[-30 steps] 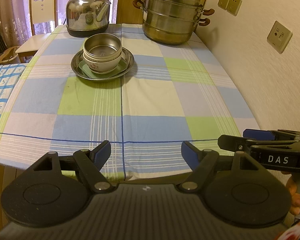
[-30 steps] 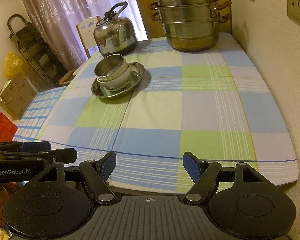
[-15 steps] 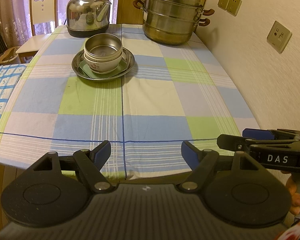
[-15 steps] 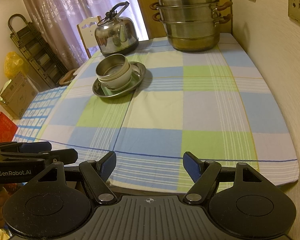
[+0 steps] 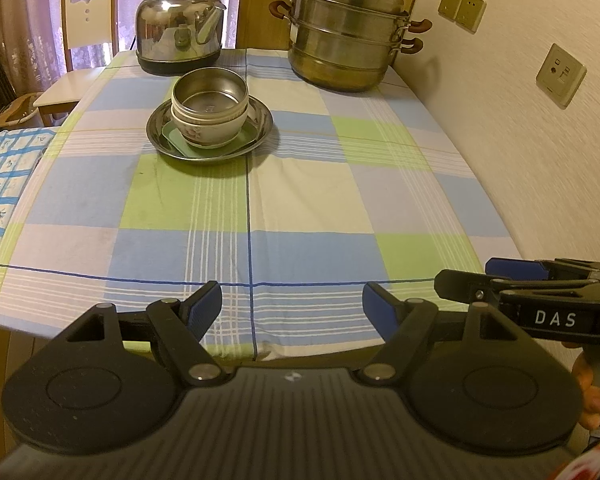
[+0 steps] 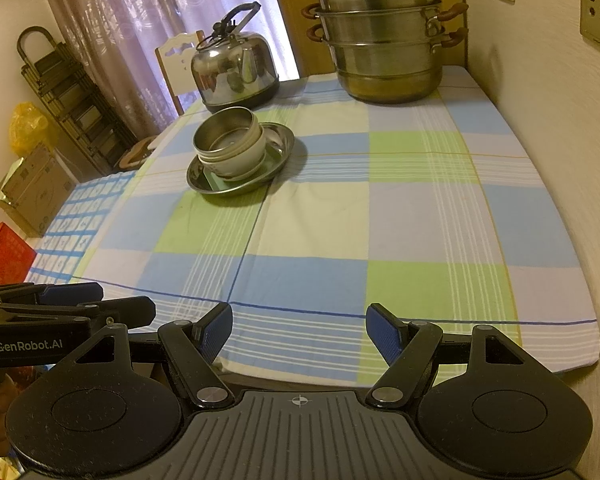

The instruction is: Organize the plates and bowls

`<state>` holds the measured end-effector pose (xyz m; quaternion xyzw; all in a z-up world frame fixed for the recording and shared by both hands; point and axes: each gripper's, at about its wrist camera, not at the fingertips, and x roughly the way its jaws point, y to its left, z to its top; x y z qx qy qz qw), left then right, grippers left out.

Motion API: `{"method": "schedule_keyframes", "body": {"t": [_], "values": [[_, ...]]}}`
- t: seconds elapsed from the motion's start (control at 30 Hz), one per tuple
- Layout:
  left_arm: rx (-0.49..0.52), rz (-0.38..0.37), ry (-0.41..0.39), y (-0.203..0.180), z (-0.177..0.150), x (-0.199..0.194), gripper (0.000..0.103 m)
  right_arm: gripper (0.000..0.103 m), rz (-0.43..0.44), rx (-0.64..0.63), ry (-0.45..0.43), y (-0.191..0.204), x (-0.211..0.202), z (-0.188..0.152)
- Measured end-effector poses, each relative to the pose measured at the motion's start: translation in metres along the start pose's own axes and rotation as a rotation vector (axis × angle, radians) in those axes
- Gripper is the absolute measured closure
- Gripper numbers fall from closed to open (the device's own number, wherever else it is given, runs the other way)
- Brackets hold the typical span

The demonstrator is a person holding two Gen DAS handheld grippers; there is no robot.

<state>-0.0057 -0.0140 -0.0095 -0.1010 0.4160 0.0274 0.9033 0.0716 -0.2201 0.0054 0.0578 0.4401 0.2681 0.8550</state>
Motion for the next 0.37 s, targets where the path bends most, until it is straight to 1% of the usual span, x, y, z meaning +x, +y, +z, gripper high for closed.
{"method": "schedule_keyframes", "body": {"t": [0.37], "values": [[-0.008,0.011,-0.003,-0.0008,0.0018,0.0024,0.027,0.029,0.002,-0.001,0.003,0.0010,0.0001,-0.0011]]}}
